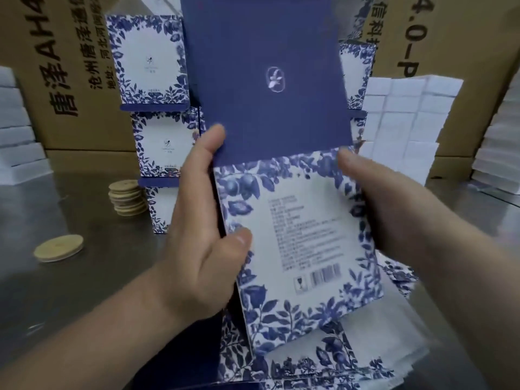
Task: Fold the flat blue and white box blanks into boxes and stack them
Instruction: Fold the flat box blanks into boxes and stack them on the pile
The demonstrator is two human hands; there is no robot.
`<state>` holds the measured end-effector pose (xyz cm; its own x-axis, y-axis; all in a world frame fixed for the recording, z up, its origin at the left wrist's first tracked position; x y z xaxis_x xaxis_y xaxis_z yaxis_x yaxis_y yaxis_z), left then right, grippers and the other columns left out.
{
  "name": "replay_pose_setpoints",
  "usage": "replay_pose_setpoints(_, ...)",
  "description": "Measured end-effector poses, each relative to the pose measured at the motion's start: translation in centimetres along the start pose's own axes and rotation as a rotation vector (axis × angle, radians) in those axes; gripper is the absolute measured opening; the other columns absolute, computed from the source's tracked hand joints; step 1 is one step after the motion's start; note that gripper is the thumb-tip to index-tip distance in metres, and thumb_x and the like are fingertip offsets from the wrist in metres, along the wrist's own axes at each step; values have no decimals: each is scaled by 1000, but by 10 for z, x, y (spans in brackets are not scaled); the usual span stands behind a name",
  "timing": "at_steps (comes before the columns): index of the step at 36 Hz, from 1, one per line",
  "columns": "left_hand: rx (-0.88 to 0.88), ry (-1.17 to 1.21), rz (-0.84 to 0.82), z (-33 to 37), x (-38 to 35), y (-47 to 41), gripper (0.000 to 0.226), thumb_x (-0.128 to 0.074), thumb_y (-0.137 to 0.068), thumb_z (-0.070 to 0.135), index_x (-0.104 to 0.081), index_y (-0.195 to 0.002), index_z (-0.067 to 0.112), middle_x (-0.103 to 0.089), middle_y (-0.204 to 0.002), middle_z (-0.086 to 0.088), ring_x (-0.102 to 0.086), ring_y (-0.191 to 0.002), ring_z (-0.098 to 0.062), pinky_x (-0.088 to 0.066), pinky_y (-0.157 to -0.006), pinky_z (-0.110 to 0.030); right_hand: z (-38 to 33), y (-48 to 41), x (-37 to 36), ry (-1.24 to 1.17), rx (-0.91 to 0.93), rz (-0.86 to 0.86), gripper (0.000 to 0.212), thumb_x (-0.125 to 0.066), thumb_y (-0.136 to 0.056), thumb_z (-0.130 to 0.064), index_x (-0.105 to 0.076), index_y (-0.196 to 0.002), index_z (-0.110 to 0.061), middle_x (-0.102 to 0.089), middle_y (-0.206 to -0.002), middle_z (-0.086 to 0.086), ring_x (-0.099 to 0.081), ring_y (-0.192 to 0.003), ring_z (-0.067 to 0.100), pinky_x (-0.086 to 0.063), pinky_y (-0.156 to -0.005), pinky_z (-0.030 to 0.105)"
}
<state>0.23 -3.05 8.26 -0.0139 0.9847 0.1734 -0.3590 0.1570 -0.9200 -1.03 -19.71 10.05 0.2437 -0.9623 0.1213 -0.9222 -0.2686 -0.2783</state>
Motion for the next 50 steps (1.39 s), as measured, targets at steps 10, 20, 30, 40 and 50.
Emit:
replay_pose_setpoints(10, 59, 194, -167, -19, -9, 12, 87, -42, -71, 11, -11, -143, 46, -19, -153, 18, -19, -143, -12, -20, -116, -39, 11, 1, 4, 170, 327, 168, 33, -68, -67, -42, -61, -97, -54, -70, -105, -16, -68, -96, 9, -53, -83, 35)
replay_pose_setpoints(20, 139, 172, -96, -22, -16, 15, 67, -44, -83, 20, -9, -134, 46, -21, -141, 43, -20, -138, 7, -22, -109, -13, 38, -4, 3, 144, 374, 320, 28, -58, -67, -47, -65, -94, -44, -70, -101, -19, -66, -97, 4, -50, -76, 19)
replay_pose_setpoints(30, 69, -49, -66, -24, -15, 17, 67, -43, -88, 28, -4, -133, 59, -12, -141, 46, -16, -137, 10, -18, -108, -8, 40, -4, 4, 285, 357, 289, 23, -54, -62, -54, -66, -81, -54, -69, -86, -27, -65, -85, -1, -53, -73, 20)
replay_pose_setpoints(40, 51, -293, -178, -29, -13, 17, 60, -40, -87, 36, -12, -139, 43, -23, -122, 57, -23, -114, 29, -19, -103, -5, 34, -4, 14, 510, 202, 112, 25, -45, -76, -51, -60, -92, -38, -68, -92, -22, -60, -88, -5, -45, -76, 9)
replay_pose_setpoints(50, 140, -250, -170, -31, -14, 18, 45, -35, -85, 39, -22, -127, 47, -39, -113, 29, -36, -107, 10, -24, -101, -10, 45, -16, 16, 101, 95, 211, 33, -43, -64, -72, -70, -77, -56, -71, -94, -23, -65, -97, -2, -39, -103, 37)
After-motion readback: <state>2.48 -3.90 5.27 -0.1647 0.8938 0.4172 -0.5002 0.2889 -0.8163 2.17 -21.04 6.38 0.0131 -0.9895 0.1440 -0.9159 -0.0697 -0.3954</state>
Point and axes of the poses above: each hand's wrist, its own y-axis away from the middle knuckle, its own x-axis out of the back of the hand, z = x × y, the point moved 4 cm from there along -y, towards the middle knuckle
